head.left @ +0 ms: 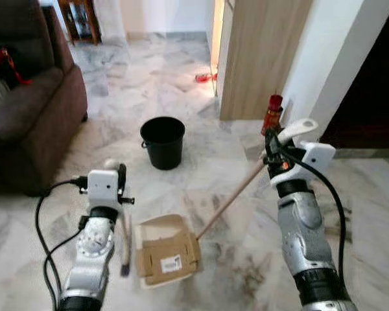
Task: Sweep floor
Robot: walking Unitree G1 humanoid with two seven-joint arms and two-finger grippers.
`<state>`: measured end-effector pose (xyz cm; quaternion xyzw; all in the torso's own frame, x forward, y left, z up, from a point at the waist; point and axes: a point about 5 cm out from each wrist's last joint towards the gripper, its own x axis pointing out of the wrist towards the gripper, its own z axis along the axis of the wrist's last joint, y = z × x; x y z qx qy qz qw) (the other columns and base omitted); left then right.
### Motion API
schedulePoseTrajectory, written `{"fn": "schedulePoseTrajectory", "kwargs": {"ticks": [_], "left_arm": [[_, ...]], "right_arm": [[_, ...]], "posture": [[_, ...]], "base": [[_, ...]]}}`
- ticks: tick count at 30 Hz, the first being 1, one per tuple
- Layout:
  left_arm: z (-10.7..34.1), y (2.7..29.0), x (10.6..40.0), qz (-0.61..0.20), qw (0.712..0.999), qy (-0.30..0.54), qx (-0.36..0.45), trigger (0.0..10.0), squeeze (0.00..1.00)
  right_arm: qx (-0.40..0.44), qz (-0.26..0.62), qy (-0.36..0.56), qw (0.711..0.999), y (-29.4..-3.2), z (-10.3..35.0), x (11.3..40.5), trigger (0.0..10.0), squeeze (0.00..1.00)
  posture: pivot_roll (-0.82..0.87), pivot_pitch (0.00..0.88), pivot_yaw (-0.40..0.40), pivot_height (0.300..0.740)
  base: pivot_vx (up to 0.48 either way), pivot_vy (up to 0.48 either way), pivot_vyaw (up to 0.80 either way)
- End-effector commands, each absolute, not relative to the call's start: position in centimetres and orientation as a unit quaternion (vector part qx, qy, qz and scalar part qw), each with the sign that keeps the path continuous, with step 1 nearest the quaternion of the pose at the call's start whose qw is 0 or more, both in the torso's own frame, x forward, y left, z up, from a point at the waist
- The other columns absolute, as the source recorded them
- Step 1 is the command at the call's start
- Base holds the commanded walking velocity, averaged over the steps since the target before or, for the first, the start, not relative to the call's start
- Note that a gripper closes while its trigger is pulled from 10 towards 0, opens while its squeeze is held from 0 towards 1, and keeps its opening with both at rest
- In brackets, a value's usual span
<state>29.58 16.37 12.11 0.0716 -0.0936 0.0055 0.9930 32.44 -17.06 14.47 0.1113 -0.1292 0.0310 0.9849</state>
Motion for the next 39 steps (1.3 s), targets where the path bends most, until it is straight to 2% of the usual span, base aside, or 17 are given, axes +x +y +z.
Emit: {"fn": "schedulePoseTrajectory", "kwargs": {"ticks": [1, 12, 18, 28, 31, 39], "left_arm": [[13.8, 16.7, 29.8, 0.008, 0.988, -0.131, 0.082, 10.0, 0.0], [14.0, 16.8, 30.0, 0.009, 0.987, -0.133, 0.085, 10.0, 0.0], [14.0, 16.9, 30.0, 0.009, 0.987, -0.133, 0.086, 10.0, 0.0], [14.3, 17.1, 30.0, 0.012, 0.986, -0.136, 0.092, 10.0, 0.0], [14.3, 17.1, 30.0, 0.013, 0.986, -0.135, 0.092, 10.0, 0.0], [14.3, 17.1, 30.0, 0.014, 0.987, -0.134, 0.092, 10.0, 0.0]], "right_arm": [[0.105, 0.044, -0.168, 0.979, -16.6, 16.6, 32.7, 10.0, 0.0], [0.104, 0.047, -0.176, 0.978, -16.4, 17.2, 32.7, 10.0, 0.0], [0.104, 0.047, -0.177, 0.977, -16.1, 17.4, 32.7, 10.0, 0.0], [0.109, 0.062, -0.185, 0.975, -15.3, 17.8, 32.6, 10.0, 0.0], [0.107, 0.064, -0.185, 0.975, -15.3, 17.9, 32.6, 10.0, 0.0], [0.117, 0.06, -0.179, 0.975, -15.4, 17.8, 32.6, 10.0, 0.0]], "posture": [[0.1, 0.043, -0.018, 0.74], [0.1, 0.068, -0.012, 0.74], [0.1, 0.078, -0.009, 0.74], [0.11, 0.088, -0.005, 0.74], [0.11, 0.096, -0.006, 0.74], [0.11, 0.103, -0.007, 0.74]], "base": [[0.337, 0.0, 0.0], [0.337, 0.0, 0.0], [0.347, 0.0, 0.62], [0.352, 0.0, 0.0], [0.354, 0.0, 0.6], [0.353, 0.0, -0.09]]}}
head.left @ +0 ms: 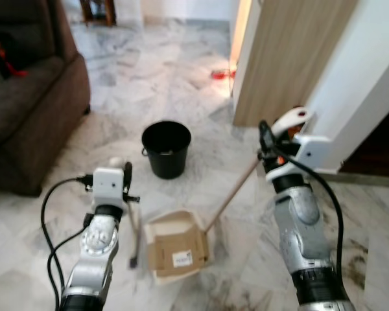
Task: Sweep floor
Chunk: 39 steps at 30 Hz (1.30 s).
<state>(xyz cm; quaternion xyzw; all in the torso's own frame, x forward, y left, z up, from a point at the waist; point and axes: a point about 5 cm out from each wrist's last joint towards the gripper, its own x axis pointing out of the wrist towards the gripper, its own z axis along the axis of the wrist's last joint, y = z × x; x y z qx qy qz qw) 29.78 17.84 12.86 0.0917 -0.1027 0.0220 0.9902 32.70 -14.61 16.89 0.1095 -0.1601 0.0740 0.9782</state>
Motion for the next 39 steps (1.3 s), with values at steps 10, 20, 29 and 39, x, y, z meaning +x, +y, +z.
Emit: {"fn": "schedulePoseTrajectory", "kwargs": {"ticks": [10, 20, 29, 39], "left_arm": [[14.32, 17.21, 29.92, 0.018, 0.986, -0.136, 0.092, 10.0, 0.0], [14.25, 17.21, 29.72, 0.017, 0.986, -0.137, 0.093, 10.0, 0.0], [14.21, 17.06, 29.65, 0.015, 0.986, -0.137, 0.092, 10.0, 0.0], [14.22, 17.01, 29.59, 0.015, 0.986, -0.137, 0.09, 10.0, 0.0]], "right_arm": [[0.124, 0.065, -0.177, 0.974, -15.07, 17.75, 32.65, 10.0, 0.0], [0.115, 0.074, -0.189, 0.972, -14.7, 18.06, 32.53, 10.0, 0.0], [0.116, 0.077, -0.186, 0.973, -14.7, 17.82, 32.46, 10.0, 0.0], [0.126, 0.075, -0.179, 0.973, -14.65, 17.79, 32.65, 10.0, 0.0]], "posture": [[0.12, 0.095, -0.009, 0.74], [0.13, 0.07, -0.009, 0.74], [0.13, 0.058, -0.009, 0.74], [0.13, 0.065, -0.012, 0.74]], "base": [[0.355, 0.0, 0.0], [0.364, 0.0, 0.31], [0.368, 0.0, 0.77], [0.367, 0.0, 0.09]]}}
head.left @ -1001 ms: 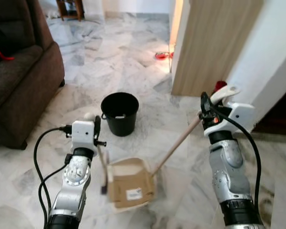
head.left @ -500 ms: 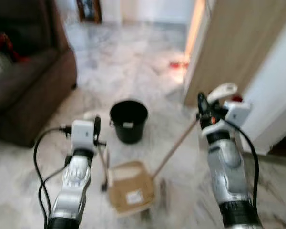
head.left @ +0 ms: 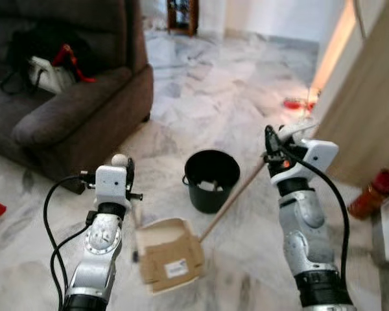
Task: Sweep floor
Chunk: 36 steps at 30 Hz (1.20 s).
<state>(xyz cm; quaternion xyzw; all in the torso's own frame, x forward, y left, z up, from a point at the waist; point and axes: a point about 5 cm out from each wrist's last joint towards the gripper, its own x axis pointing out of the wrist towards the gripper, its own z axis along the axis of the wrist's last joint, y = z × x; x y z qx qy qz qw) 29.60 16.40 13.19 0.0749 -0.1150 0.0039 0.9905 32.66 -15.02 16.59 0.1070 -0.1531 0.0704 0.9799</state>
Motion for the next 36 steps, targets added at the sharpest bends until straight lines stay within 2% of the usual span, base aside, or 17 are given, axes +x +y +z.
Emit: {"fn": "schedulePoseTrajectory", "kwargs": {"ticks": [1, 11, 25, 36], "left_arm": [[14.2, 17.0, 29.6, 0.015, 0.986, -0.137, 0.09, 10.0, 0.0], [14.2, 17.2, 29.5, 0.018, 0.986, -0.137, 0.091, 10.0, 0.0], [14.3, 17.1, 29.5, 0.017, 0.986, -0.141, 0.088, 10.0, 0.0], [14.4, 17.1, 29.5, 0.018, 0.986, -0.142, 0.088, 10.0, 0.0]], "right_arm": [[0.126, 0.074, -0.178, 0.973, -14.7, 17.8, 32.7, 10.0, 0.0], [0.129, 0.035, -0.222, 0.966, -15.6, 20.1, 33.0, 10.0, 0.0], [0.136, -0.061, -0.33, 0.932, -18.3, 25.5, 32.7, 10.0, 0.0], [0.14, -0.056, -0.305, 0.94, -17.9, 24.7, 33.2, 10.0, 0.0]], "posture": [[0.13, 0.065, -0.012, 0.74], [0.14, 0.069, -0.014, 0.74], [0.14, 0.068, -0.013, 0.74], [0.14, 0.067, -0.015, 0.74]], "base": [[0.368, 0.0, 0.0], [0.366, 0.0, 0.0], [0.367, 0.0, 0.0], [0.365, 0.0, -0.07]]}}
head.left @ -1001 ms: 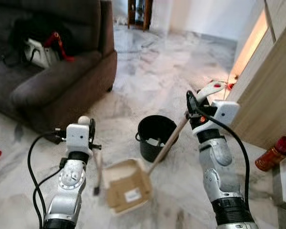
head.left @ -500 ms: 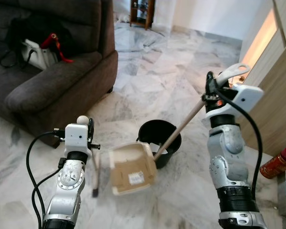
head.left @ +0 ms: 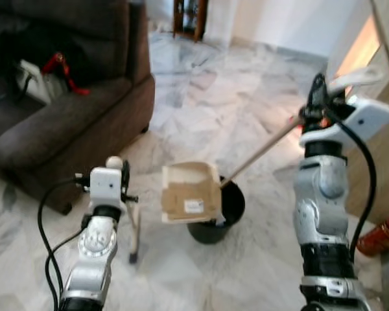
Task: Sweep floor
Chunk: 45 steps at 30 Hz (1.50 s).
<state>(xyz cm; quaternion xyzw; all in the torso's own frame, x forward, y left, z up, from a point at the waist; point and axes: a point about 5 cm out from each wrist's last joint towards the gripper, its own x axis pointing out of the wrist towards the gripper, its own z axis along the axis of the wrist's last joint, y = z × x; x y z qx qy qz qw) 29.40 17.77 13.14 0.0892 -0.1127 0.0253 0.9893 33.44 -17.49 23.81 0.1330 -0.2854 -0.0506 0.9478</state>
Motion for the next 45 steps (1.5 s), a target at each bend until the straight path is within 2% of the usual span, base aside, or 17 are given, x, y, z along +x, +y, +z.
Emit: {"fn": "schedulePoseTrajectory", "kwargs": {"ticks": [1, 11, 17, 30, 45], "left_arm": [[14.4, 17.1, 29.5, 0.019, 0.986, -0.143, 0.087, 10.0, 0.0], [14.3, 17.0, 29.5, 0.017, 0.986, -0.143, 0.088, 10.0, 0.0], [14.5, 17.0, 29.5, 0.018, 0.985, -0.146, 0.089, 10.0, 0.0], [14.8, 17.0, 29.5, 0.018, 0.984, -0.155, 0.084, 10.0, 0.0], [14.8, 17.0, 29.4, 0.017, 0.984, -0.158, 0.086, 10.0, 0.0]], "right_arm": [[0.14, -0.058, -0.305, 0.94, -17.9, 24.6, 33.2, 10.0, 0.0], [0.163, -0.05, -0.3, 0.939, -17.6, 24.2, 33.2, 10.0, 0.0], [0.168, -0.044, -0.305, 0.936, -17.4, 24.4, 33.1, 10.0, 0.0], [0.17, -0.043, -0.316, 0.932, -17.4, 24.9, 33.0, 10.0, 0.0], [0.144, -0.034, -0.333, 0.931, -16.9, 25.1, 32.5, 10.0, 0.0]], "posture": [[0.14, 0.067, -0.015, 0.74], [0.15, 0.069, -0.015, 0.74], [0.15, 0.07, -0.016, 0.74], [0.15, 0.072, -0.018, 0.74], [0.14, 0.078, -0.016, 0.74]], "base": [[0.364, 0.0, -0.63], [0.367, 0.0, 0.0], [0.366, 0.0, -0.71], [0.363, 0.0, 0.0], [0.0, 0.0, 0.0]]}}
